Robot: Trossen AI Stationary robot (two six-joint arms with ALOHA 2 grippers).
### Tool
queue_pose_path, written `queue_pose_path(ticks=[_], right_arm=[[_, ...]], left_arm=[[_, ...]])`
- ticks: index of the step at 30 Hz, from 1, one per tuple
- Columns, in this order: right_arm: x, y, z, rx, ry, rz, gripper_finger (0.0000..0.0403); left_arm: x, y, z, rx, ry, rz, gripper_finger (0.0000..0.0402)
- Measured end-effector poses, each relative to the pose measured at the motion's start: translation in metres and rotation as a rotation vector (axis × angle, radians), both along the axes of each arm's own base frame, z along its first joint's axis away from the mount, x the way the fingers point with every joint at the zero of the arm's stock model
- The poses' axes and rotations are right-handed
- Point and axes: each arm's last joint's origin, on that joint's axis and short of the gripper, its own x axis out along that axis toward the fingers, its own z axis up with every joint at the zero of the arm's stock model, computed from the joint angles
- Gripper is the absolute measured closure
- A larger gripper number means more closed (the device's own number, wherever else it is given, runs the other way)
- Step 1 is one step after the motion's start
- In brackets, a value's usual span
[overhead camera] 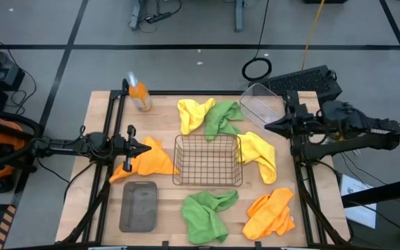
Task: Sort microfiber towel by color & place in baskets
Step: Put the right orange microfiber towel into the wire bin
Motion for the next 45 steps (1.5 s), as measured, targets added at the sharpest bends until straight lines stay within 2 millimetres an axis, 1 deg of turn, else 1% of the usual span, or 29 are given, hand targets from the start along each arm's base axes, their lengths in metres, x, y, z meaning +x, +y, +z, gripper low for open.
queue_pose_path(ticks=[3,6,11,15,17,21,25,29,33,37,41,45], right_arm=[[0.006,0.000,-0.007,0.025,0.076,-0.005,0.0403],[0.007,0.000,-0.017,0.073,0.177,-0.019,0.0403],[-0.003,0.001,-0.034,0.206,0.367,-0.073,0.0403],[-0.011,0.007,-0.045,0.285,0.510,-0.081,0.0403],[-0.014,0.011,-0.048,0.324,0.548,-0.077,0.0403],[-0.014,0.021,-0.054,0.374,0.581,-0.050,0.0403],[-0.010,0.029,-0.065,0.360,0.621,-0.086,0.0403],[-0.004,0.038,-0.083,0.333,0.681,-0.119,0.0403],[0.003,0.048,-0.105,0.335,0.766,-0.140,0.0403],[0.008,0.064,-0.123,0.359,0.847,-0.134,0.0403],[0.009,0.084,-0.139,0.431,0.984,-0.137,0.0403],[0.009,0.109,-0.149,0.464,1.043,-0.125,0.0403]], left_arm=[[0.000,0.000,0.000,-0.001,0.000,0.013,0.0388],[0.000,0.000,0.000,-0.001,-0.001,0.014,0.0388],[0.000,0.001,0.000,-0.002,-0.002,0.017,0.0388],[0.000,0.001,0.000,-0.003,-0.002,0.017,0.0388],[0.000,0.001,0.000,-0.008,-0.002,0.017,0.0388],[0.000,0.001,0.000,-0.071,0.000,0.015,0.0388],[0.000,0.001,0.000,-0.106,0.001,0.013,0.0388],[0.000,0.001,0.000,-0.113,0.002,0.013,0.0388],[0.000,0.001,-0.001,-0.133,0.011,0.012,0.0388],[0.000,0.001,-0.002,-0.154,0.019,0.012,0.0388],[0.000,0.001,-0.002,-0.158,0.023,0.012,0.0388],[0.000,0.000,-0.002,-0.158,0.025,0.012,0.0388]])
